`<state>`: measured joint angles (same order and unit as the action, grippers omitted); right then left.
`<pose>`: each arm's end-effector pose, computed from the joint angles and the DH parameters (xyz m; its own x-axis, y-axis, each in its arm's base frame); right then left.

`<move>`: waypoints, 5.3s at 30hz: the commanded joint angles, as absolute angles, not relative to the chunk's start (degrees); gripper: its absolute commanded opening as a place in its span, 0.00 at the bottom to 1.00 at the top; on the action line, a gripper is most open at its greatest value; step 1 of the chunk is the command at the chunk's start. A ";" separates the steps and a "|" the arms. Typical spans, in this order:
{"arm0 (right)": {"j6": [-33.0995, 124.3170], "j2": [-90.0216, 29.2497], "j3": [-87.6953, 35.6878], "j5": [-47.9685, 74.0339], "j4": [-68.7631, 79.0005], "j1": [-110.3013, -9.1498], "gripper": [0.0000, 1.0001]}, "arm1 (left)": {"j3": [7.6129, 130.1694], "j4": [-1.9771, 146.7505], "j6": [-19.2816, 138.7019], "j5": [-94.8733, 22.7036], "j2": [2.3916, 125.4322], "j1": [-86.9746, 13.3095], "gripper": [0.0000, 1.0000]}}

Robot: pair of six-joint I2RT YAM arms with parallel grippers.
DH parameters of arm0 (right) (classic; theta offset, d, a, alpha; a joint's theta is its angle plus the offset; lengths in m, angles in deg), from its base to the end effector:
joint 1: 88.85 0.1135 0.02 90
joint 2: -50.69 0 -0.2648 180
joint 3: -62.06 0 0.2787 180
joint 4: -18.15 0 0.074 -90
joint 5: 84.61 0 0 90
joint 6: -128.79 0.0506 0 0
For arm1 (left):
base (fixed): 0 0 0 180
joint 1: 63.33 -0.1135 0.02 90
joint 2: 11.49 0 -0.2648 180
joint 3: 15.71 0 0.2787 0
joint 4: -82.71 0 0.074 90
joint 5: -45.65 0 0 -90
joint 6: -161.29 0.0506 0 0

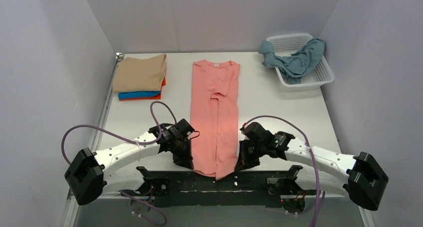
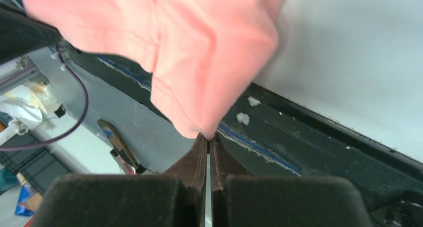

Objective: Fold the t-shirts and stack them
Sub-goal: Fold the folded rectangular tshirt in 1/3 of the way, then grab one side of the 2/3 rectangular tshirt with both arms, then fold the long partially folded tshirt into a neat square

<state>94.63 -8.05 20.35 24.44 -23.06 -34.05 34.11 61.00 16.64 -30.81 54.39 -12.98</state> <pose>0.1094 0.1837 0.1546 -0.9963 -0.0554 -0.0659 -0.0838 0.8020 0.5914 0.1676 -0.2208 0.2026 -0.9330 -0.1169 -0.3404 0.1826 0.6611 -0.7277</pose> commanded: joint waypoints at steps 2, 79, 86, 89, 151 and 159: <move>88.53 -9.56 11.64 16.18 -25.53 -37.11 0.01 | 39.24 54.84 16.43 -30.22 57.20 -17.54 0.00; 82.11 -36.79 5.37 23.90 -3.33 -63.48 0.71 | 49.72 68.95 25.40 -29.05 81.78 -43.14 0.88; 84.18 -40.51 6.04 23.26 -2.38 -62.86 0.46 | 49.49 73.59 22.27 -27.56 87.21 -43.16 0.65; 84.49 -41.40 6.44 22.12 -2.34 -62.75 0.41 | 49.12 74.76 21.13 -26.90 89.24 -43.13 0.54; 68.31 -14.89 -5.79 63.65 -46.82 -64.07 0.01 | 50.83 51.25 21.26 -29.56 39.66 -35.63 0.00; 64.26 -24.85 -13.42 56.63 -44.63 -71.36 0.01 | 55.85 58.86 26.03 -33.77 52.26 -38.91 0.00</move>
<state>67.26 -21.47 -8.17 59.76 -45.68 -69.00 52.77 56.68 22.21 -28.88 48.40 -37.22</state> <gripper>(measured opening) 0.031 0.036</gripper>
